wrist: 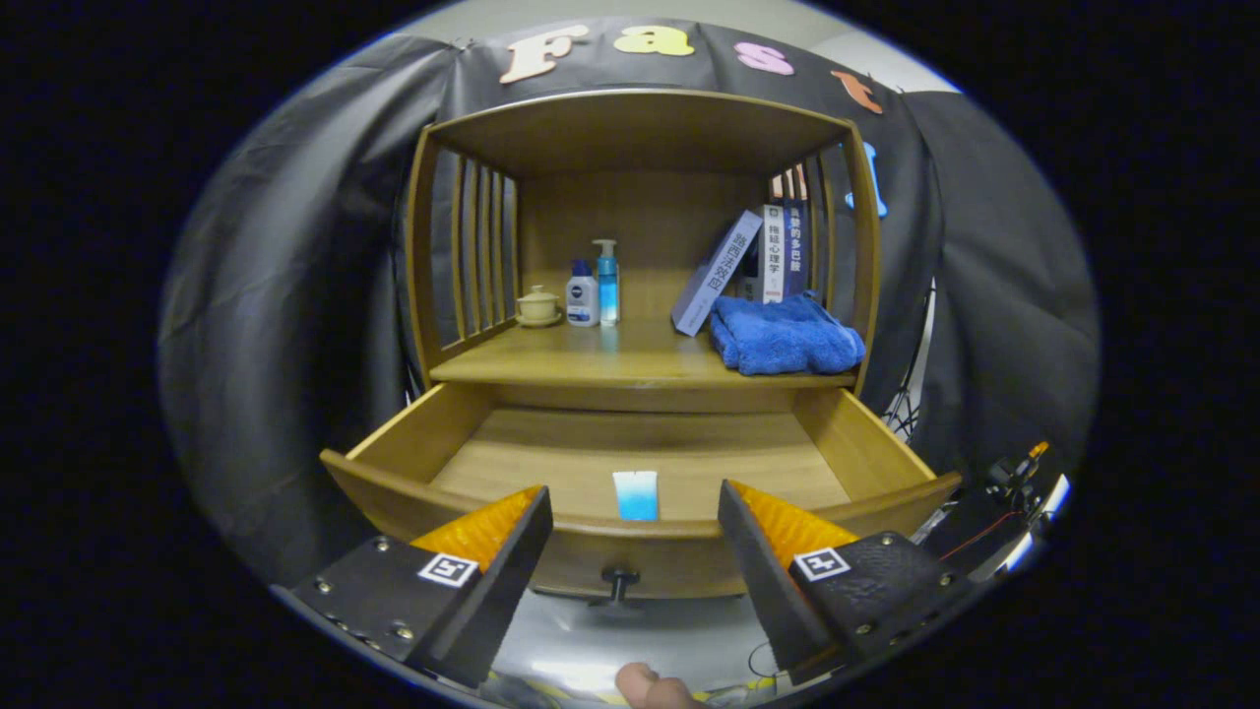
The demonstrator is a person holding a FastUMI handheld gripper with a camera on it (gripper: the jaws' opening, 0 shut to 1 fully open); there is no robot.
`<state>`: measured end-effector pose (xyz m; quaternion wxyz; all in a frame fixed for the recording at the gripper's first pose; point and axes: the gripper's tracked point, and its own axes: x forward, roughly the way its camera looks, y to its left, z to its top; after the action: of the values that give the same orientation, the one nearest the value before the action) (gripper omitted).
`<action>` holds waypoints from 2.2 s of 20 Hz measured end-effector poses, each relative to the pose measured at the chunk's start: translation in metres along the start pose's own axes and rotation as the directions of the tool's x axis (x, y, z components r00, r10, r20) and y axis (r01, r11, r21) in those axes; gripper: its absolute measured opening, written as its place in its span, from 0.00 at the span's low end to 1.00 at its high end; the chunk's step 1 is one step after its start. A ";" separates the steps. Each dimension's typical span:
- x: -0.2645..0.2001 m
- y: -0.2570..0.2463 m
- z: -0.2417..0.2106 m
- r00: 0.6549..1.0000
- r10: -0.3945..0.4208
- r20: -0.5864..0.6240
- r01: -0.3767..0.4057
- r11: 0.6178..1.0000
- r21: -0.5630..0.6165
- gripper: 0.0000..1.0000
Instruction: Pull open the drawer, take out the items inside it, and place them on the countertop above the cabinet.
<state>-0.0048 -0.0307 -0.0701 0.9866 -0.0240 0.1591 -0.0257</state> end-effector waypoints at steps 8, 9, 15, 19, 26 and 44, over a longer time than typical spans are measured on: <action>0.098 -0.024 -0.021 0.931 0.014 -0.365 -0.015 1.000 -0.001 1.00; 0.103 -0.023 -0.024 0.913 0.024 -0.408 -0.024 1.000 0.004 1.00; 0.130 -0.009 -0.063 0.795 0.041 -0.606 -0.022 0.999 0.040 1.00; 0.135 0.005 -0.085 0.689 0.075 -0.721 0.031 0.991 0.132 0.90; 0.140 0.003 -0.087 0.622 0.105 -0.776 0.016 0.989 0.146 0.42; 0.100 -0.003 0.009 0.904 0.261 -0.337 -0.188 0.954 0.235 0.37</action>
<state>0.0929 -0.0392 -0.0926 0.9337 0.0974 0.3377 0.0689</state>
